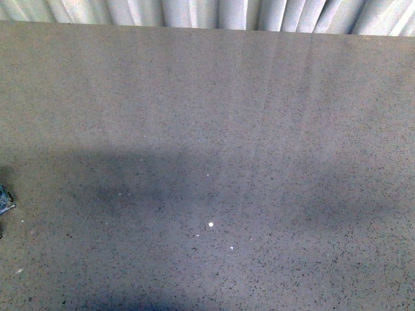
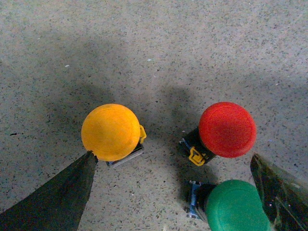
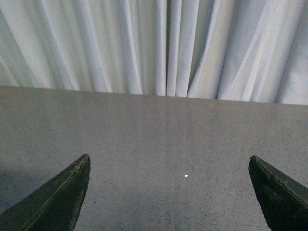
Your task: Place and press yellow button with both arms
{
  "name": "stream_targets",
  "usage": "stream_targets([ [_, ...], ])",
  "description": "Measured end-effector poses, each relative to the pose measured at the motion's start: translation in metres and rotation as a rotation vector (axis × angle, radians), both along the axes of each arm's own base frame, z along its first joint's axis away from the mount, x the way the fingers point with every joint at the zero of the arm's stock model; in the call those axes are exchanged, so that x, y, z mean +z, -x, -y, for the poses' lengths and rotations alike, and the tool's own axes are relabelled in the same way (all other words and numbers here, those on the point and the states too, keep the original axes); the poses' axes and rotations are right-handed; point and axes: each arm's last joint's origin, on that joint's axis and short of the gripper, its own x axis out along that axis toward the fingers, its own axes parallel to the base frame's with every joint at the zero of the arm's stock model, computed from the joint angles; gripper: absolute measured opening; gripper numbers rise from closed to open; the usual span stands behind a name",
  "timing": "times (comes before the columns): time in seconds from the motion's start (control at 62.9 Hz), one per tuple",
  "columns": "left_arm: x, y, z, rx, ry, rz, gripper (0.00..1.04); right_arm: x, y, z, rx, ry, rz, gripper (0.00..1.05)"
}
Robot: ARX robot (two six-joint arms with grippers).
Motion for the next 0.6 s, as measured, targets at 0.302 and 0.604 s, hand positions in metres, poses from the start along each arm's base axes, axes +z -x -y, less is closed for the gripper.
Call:
stream_targets([
  [0.302,-0.002,-0.012,-0.006,0.021,-0.012,-0.005,0.96,0.000,0.000,0.000,0.000,0.000,0.000,0.96],
  [0.604,0.001,-0.017,-0.022,0.098,0.007,0.008,0.96,0.000,0.000,0.000,0.000,0.000,0.000,0.96],
])
